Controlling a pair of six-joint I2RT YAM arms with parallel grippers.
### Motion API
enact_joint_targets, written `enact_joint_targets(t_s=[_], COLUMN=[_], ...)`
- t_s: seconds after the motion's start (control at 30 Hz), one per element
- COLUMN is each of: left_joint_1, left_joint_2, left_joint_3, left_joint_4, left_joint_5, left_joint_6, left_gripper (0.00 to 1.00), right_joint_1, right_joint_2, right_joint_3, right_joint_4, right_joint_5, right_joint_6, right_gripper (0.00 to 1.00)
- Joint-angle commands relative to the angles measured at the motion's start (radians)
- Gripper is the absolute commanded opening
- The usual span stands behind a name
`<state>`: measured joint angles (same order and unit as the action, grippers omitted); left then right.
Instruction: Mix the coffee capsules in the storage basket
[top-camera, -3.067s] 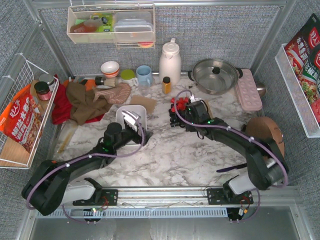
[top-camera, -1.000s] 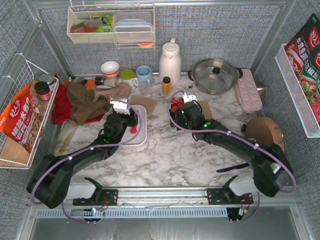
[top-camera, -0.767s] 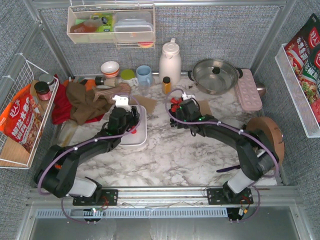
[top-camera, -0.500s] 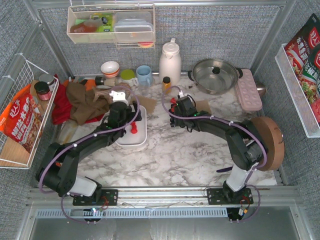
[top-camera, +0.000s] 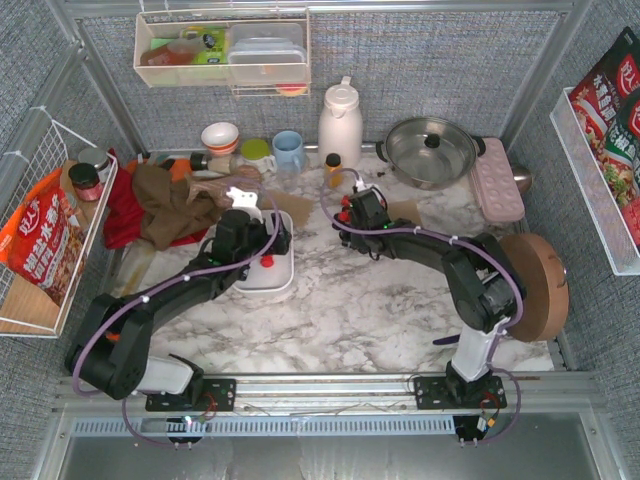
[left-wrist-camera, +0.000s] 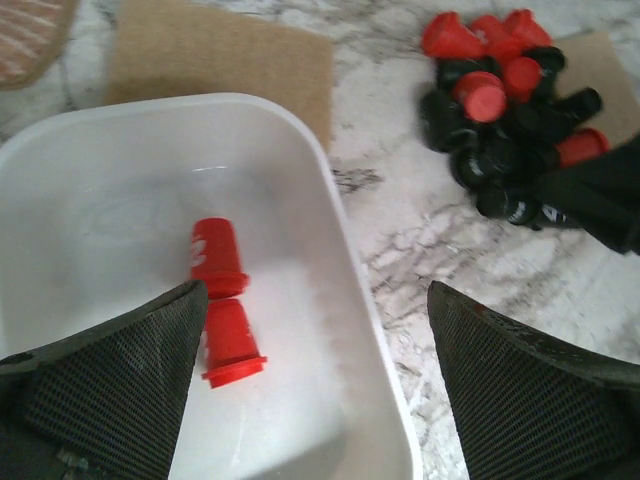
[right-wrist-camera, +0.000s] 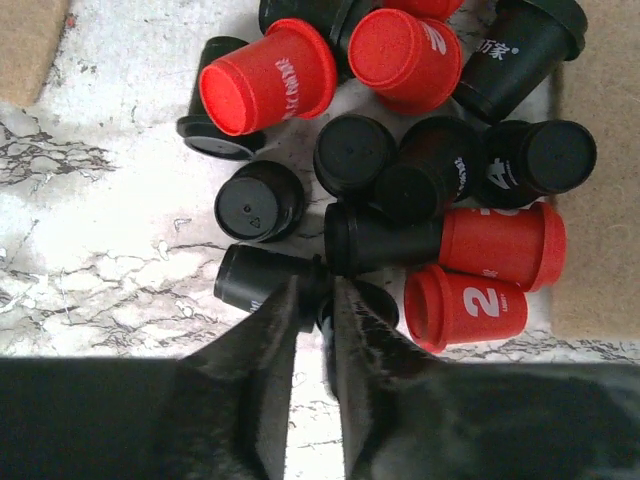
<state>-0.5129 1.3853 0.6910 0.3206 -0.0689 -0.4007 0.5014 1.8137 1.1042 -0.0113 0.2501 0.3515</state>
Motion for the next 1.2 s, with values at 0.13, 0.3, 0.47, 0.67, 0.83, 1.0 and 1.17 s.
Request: enact_joint_targets(t_s=[0.13,0.3,0.47,0.67,0.83,1.0,1.17], left_joint_1=[-0.008,-0.016,-0.026,-0.040,-0.043,-0.042,-0.042], left_joint_2=[-0.068,-0.125,-0.140,-0.151,-0.154,-0.165,-0.151], left_joint_3=[-0.113,-0.169,-0.170,-0.166,-0.155,-0.159,-0.146], left_joint_4=[0.250,0.351,0.346,0.312,0.266,0.257,0.233], left_joint_5=[0.231,0.235,0.256,0.268,0.265,0.268,0.270], left_joint_6=[0.083,0.107,0.121,0.126,0.130,0.139,0.138], left_gripper=[0.99,0.99,0.99,0.99,0.99,0.99,0.99], right_joint_1=[-0.003,-0.003,-0.003,-0.006,-0.006,-0.010,-0.014], right_joint_2=[-0.112,-0.208,-0.183,-0.096,-0.038,-0.007,0.018], right_joint_3=[-0.033,-0.070,-0.066,-0.043,-0.015,0.008,0.031], right_joint_4=[-0.111,-0.142,-0.155,-0.112,-0.090,-0.081,-0.085], right_joint_5=[-0.008,-0.027,0.014,0.004,0.005,0.009,0.006], right_joint_6=[0.003,-0.021,-0.028,-0.017,-0.010,-0.008,-0.008], right_gripper=[0.19,0.28,0.43,0.54,0.53,0.51,0.45])
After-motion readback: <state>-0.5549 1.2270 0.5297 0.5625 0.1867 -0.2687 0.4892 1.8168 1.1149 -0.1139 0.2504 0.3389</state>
